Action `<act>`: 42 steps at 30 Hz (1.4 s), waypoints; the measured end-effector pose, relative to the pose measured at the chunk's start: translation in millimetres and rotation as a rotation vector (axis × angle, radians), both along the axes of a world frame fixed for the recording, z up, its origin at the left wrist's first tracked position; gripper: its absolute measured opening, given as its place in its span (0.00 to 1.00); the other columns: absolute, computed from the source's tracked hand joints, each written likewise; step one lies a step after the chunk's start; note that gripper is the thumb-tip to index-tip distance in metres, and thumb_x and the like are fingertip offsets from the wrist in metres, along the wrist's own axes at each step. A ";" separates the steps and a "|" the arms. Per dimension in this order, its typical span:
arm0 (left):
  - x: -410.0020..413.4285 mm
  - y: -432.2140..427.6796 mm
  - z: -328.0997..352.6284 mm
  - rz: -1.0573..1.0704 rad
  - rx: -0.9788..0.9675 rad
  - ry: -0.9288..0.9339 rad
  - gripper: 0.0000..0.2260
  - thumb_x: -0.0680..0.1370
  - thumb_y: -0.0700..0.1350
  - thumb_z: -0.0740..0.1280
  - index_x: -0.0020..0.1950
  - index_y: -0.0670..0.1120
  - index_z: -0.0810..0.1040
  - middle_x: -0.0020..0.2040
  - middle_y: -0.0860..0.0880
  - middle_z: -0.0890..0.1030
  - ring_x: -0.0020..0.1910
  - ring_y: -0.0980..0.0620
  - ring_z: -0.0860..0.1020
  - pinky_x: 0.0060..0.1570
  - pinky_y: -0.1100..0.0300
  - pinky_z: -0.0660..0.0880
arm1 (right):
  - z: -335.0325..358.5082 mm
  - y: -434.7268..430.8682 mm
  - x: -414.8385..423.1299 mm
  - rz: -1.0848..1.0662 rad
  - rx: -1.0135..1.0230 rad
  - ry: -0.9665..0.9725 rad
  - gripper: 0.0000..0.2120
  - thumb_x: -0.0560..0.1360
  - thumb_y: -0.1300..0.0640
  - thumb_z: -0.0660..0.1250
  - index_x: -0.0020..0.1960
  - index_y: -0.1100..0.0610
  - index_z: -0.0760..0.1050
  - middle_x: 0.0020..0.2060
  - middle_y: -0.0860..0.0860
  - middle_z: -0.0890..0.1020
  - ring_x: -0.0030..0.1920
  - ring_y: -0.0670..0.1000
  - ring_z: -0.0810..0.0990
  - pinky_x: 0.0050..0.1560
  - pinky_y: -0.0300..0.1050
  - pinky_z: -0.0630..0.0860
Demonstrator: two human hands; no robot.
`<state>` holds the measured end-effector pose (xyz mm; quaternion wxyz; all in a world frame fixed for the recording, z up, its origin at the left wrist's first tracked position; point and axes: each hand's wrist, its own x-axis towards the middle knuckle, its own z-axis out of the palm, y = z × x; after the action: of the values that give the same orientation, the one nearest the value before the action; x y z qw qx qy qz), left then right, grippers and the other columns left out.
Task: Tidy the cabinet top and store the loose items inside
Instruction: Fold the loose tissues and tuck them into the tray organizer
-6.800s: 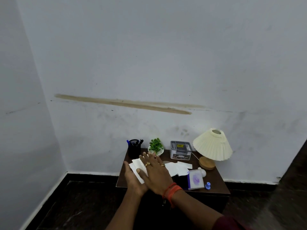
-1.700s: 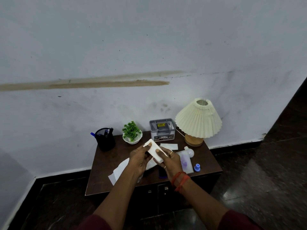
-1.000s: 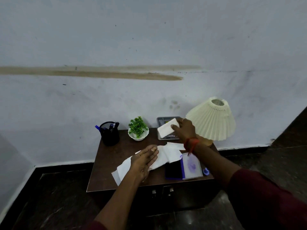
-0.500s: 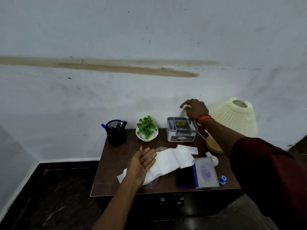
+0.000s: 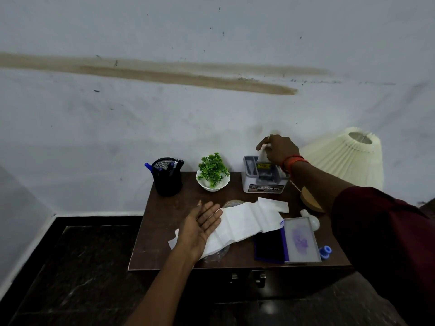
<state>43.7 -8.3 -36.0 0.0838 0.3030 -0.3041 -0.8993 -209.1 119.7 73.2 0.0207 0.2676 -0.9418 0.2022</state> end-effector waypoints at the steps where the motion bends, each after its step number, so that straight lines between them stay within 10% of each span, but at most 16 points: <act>1: -0.1 -0.6 0.2 0.001 -0.003 0.000 0.17 0.81 0.51 0.60 0.59 0.40 0.78 0.52 0.43 0.85 0.50 0.48 0.84 0.52 0.54 0.80 | -1.1 -1.0 -1.1 0.001 0.004 -0.001 0.16 0.76 0.59 0.57 0.48 0.46 0.82 0.53 0.52 0.83 0.53 0.59 0.80 0.53 0.51 0.78; 12: 1.7 -7.5 5.9 0.025 -0.010 0.014 0.16 0.81 0.50 0.60 0.58 0.39 0.78 0.53 0.42 0.84 0.52 0.47 0.83 0.54 0.53 0.79 | -7.4 -4.6 -7.4 0.022 -0.031 -0.005 0.18 0.74 0.64 0.62 0.55 0.45 0.79 0.55 0.48 0.83 0.59 0.53 0.79 0.65 0.56 0.71; 28: 34.9 -12.7 21.9 0.112 -0.016 -0.027 0.15 0.81 0.50 0.60 0.57 0.39 0.78 0.54 0.41 0.82 0.54 0.45 0.81 0.56 0.53 0.77 | -47.6 9.7 76.1 0.004 -0.326 0.002 0.13 0.72 0.62 0.62 0.51 0.52 0.81 0.47 0.52 0.85 0.49 0.53 0.83 0.53 0.44 0.76; 38: 86.3 -6.0 29.2 0.203 0.027 -0.048 0.15 0.81 0.49 0.60 0.58 0.39 0.77 0.53 0.42 0.82 0.47 0.48 0.84 0.51 0.54 0.80 | -106.1 31.4 182.3 -0.377 -0.769 -0.692 0.08 0.72 0.62 0.66 0.49 0.56 0.81 0.44 0.56 0.85 0.44 0.54 0.82 0.48 0.51 0.81; 42: 110.6 6.3 22.7 0.228 0.075 -0.053 0.16 0.81 0.48 0.60 0.61 0.38 0.76 0.56 0.40 0.81 0.55 0.45 0.80 0.55 0.53 0.76 | -93.1 41.4 209.7 -0.559 -1.142 -1.088 0.12 0.78 0.66 0.60 0.60 0.68 0.73 0.59 0.69 0.77 0.58 0.64 0.78 0.56 0.53 0.76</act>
<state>154.3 -2.0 -13.4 0.1659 0.3621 -0.2358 -0.8864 0.6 161.1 -19.8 -0.2550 -0.1625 -0.6050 0.7366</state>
